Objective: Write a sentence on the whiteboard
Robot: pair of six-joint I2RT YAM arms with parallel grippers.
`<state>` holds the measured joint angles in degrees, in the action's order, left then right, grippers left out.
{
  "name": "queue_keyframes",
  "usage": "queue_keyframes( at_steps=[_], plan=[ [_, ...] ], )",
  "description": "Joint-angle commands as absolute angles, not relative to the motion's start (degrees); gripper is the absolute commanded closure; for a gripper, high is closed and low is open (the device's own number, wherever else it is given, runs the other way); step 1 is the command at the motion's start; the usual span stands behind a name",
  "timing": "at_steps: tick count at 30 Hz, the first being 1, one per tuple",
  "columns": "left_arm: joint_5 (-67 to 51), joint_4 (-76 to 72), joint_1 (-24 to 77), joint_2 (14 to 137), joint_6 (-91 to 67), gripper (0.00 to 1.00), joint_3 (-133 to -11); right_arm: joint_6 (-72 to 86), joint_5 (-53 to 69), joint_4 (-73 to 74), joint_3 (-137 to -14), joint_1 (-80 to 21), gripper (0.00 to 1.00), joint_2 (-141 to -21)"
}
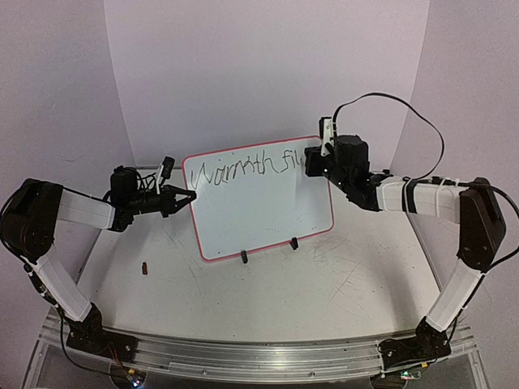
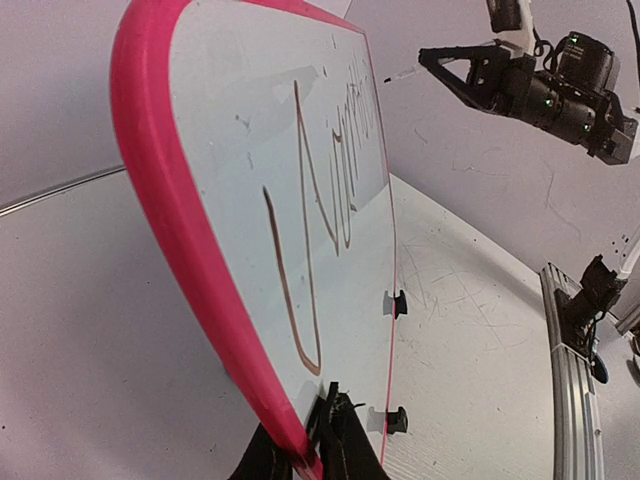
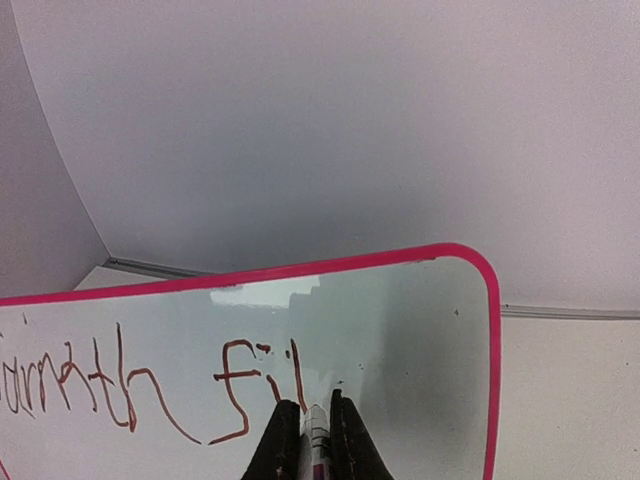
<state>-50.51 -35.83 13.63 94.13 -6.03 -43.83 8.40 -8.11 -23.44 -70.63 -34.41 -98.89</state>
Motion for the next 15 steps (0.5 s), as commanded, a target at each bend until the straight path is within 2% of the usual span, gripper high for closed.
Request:
queue_keyframes(
  at_steps=[1, 15],
  plan=[
    [-43.68, -32.90, 13.92, 94.78, 2.89, 1.00, -44.10, 8.15, -8.00, -26.54, -73.84, -34.18, 1.00, -95.98],
    [-43.46, -32.78, 13.92, 94.34, 3.08, 1.00, -43.92, 6.54, -9.30, -26.60, -78.63, -33.59, 1.00, -102.14]
  ],
)
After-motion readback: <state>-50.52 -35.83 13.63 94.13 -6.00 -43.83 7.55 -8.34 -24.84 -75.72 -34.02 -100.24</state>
